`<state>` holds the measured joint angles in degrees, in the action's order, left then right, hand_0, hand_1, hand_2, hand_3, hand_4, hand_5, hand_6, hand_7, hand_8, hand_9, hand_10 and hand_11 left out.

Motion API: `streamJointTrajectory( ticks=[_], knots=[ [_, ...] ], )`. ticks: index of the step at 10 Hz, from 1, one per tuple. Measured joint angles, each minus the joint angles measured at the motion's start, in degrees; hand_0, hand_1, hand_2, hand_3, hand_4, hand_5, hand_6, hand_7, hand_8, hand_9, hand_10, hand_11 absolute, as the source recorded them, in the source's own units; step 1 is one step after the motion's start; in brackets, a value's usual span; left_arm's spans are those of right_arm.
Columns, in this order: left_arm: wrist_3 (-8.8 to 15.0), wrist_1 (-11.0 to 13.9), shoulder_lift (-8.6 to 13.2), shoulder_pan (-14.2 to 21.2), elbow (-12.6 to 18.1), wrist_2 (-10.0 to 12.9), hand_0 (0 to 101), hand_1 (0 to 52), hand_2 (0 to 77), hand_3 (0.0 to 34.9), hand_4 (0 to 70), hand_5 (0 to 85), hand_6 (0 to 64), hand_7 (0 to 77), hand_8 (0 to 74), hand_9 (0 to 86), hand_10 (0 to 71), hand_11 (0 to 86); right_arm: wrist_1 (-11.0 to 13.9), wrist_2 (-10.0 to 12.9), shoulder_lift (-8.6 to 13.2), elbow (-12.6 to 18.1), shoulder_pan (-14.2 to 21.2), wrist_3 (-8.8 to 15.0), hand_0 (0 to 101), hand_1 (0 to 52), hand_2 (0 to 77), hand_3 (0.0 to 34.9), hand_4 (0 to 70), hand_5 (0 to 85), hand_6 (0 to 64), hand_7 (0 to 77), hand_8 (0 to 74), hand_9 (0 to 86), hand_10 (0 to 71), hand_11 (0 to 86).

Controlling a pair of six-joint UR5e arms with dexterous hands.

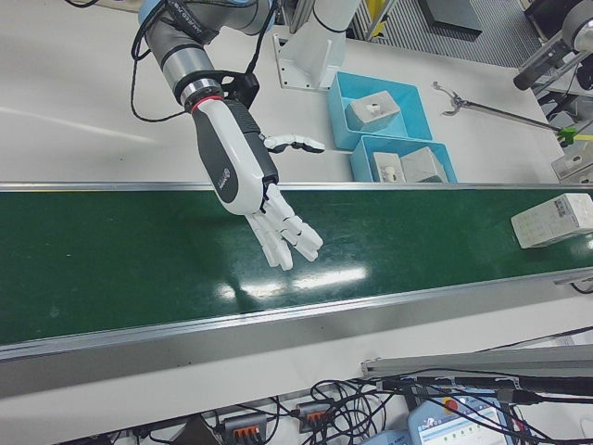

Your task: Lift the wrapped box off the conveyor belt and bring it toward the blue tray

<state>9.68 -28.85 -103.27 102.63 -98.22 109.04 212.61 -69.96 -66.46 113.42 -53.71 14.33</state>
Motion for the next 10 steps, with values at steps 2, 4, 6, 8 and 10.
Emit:
streamJointTrajectory(
  ticks=[2, 4, 6, 8, 10],
  knots=[
    [0.00, 0.00, 0.00, 0.00, 0.00, 0.00, 0, 0.0, 0.5, 0.0, 0.0, 1.1, 0.0, 0.0, 0.0, 0.0, 0.0, 0.0, 0.00, 0.00, 0.01, -0.03, 0.01, 0.00, 47, 15.3, 19.1, 0.0, 7.1, 9.8, 0.5, 6.0, 2.2, 2.2, 0.5, 2.2],
    [0.00, 0.00, 0.00, 0.00, 0.00, 0.00, 0, 0.0, 1.1, 0.0, 0.0, 1.1, 0.0, 0.0, 0.0, 0.0, 0.5, 0.0, -0.03, 0.00, 0.01, -0.04, 0.01, 0.00, 47, 15.3, 19.6, 0.0, 8.2, 9.8, 0.5, 7.1, 2.2, 2.2, 0.5, 2.2],
    [0.00, 0.00, 0.00, 0.00, 0.00, 0.00, 0, 0.0, 0.5, 0.0, 0.0, 1.1, 0.0, 0.0, 0.0, 0.0, 0.5, 0.0, -0.01, 0.00, 0.01, -0.03, 0.01, 0.00, 47, 15.3, 19.6, 0.0, 8.2, 9.8, 0.5, 7.1, 2.2, 2.2, 0.5, 2.2],
    [0.00, 0.00, 0.00, 0.00, 0.00, 0.00, 0, 0.0, 0.5, 0.0, 0.0, 1.1, 0.0, 0.0, 0.0, 0.0, 0.0, 0.0, 0.00, 0.00, 0.01, 0.00, 0.01, 0.00, 47, 15.3, 19.6, 0.0, 8.2, 9.8, 0.5, 7.1, 2.2, 2.2, 0.5, 2.2],
    [0.00, 0.00, 0.00, 0.00, 0.00, 0.00, 0, 0.0, 0.5, 0.0, 0.0, 1.1, 0.0, 0.0, 0.0, 0.0, 0.0, 0.0, 0.00, 0.00, 0.01, -0.01, 0.01, 0.00, 47, 15.3, 19.6, 0.0, 8.2, 9.8, 1.6, 7.1, 2.2, 2.2, 0.5, 2.2]
  ],
)
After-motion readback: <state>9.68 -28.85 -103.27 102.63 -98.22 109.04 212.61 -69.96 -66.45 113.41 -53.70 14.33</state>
